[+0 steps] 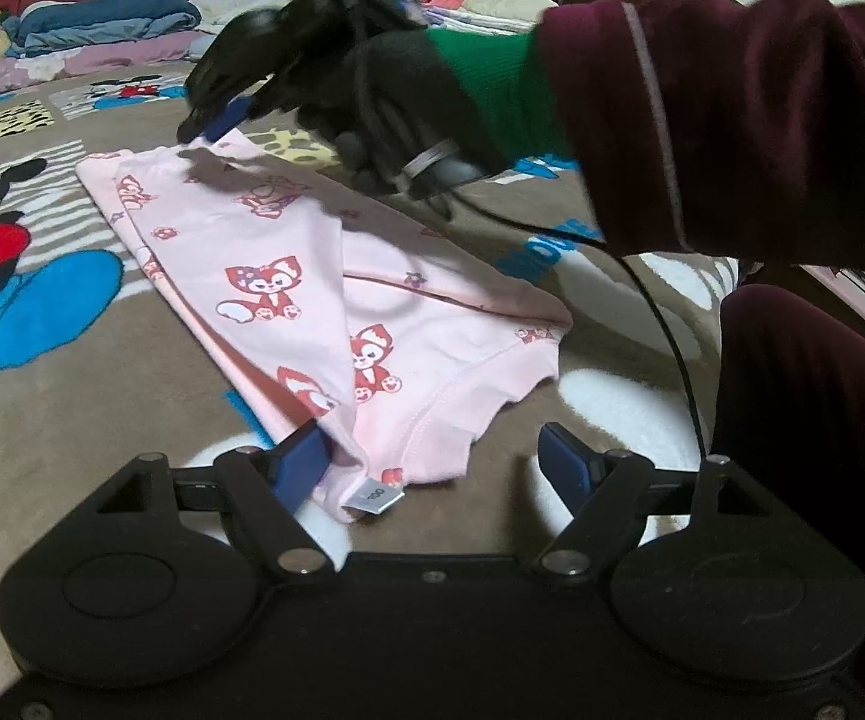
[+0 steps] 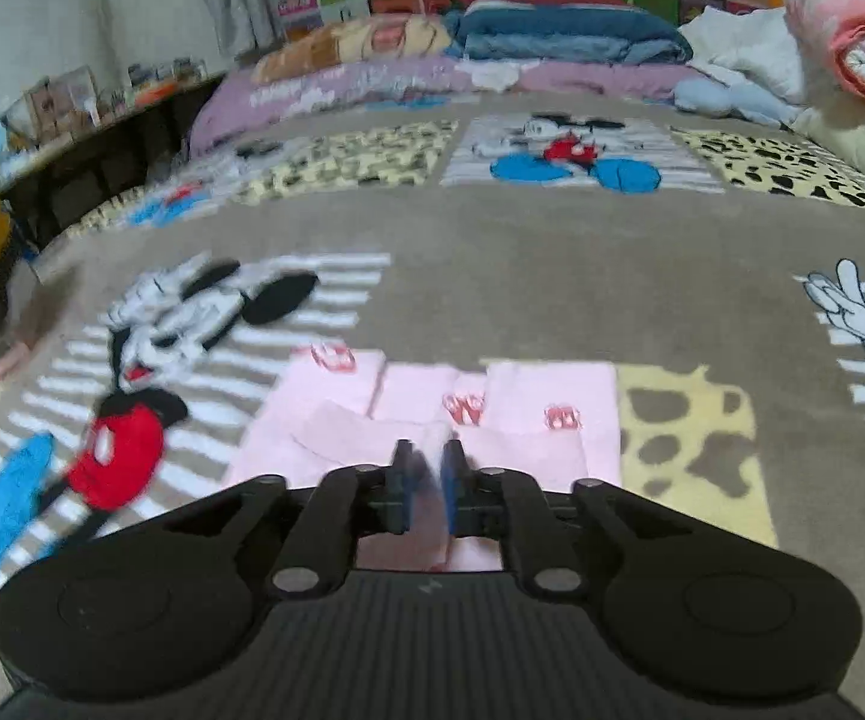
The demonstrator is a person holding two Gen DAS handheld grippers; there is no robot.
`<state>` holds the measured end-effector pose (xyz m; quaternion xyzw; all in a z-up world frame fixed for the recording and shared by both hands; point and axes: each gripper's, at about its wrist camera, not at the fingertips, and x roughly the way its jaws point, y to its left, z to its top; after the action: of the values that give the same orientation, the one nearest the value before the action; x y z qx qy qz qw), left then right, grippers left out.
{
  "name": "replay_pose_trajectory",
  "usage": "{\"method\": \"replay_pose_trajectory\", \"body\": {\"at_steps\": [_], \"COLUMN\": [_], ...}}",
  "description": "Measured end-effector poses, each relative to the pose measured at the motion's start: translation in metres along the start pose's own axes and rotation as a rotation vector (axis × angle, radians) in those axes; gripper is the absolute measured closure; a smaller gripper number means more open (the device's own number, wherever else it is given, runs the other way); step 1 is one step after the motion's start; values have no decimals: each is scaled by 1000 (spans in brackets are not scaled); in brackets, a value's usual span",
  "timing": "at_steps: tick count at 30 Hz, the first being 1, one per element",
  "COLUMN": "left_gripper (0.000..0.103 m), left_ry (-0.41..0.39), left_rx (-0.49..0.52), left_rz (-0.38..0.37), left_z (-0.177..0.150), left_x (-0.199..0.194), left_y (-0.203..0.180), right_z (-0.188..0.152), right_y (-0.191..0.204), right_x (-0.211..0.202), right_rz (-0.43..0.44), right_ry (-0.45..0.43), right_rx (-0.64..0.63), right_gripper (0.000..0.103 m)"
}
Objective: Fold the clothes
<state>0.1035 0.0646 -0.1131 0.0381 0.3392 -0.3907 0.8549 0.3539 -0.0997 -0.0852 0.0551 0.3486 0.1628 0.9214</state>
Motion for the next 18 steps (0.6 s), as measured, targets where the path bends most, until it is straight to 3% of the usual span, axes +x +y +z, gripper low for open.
{"method": "replay_pose_trajectory", "body": {"at_steps": [3, 6, 9, 11, 14, 16, 18], "left_gripper": [27, 27, 27, 27, 27, 27, 23], "left_ry": [-5, -65, -171, -194, -101, -8, 19], "left_rx": [-2, -13, -13, 7, 48, 68, 101], "left_rz": [50, 124, 122, 107, 119, 151, 182], "left_z": [-2, 0, 7, 12, 13, 7, 3], "left_x": [-10, -22, -31, -26, -1, 17, 22], "left_y": [1, 2, -2, -8, -13, -14, -18], "right_z": [-1, -11, -32, -53, -82, -97, -110], "right_y": [0, 1, 5, 9, 12, 11, 9], "right_x": [-26, -59, -89, -106, -119, -111, -104], "right_rz": [28, 76, 128, 176, 217, 200, 184], "right_ry": [-38, -51, -53, -45, -26, 11, 44], "right_rx": [-15, -56, -124, -166, -176, -158, -137], "right_gripper": [80, 80, 80, 80, 80, 80, 81]}}
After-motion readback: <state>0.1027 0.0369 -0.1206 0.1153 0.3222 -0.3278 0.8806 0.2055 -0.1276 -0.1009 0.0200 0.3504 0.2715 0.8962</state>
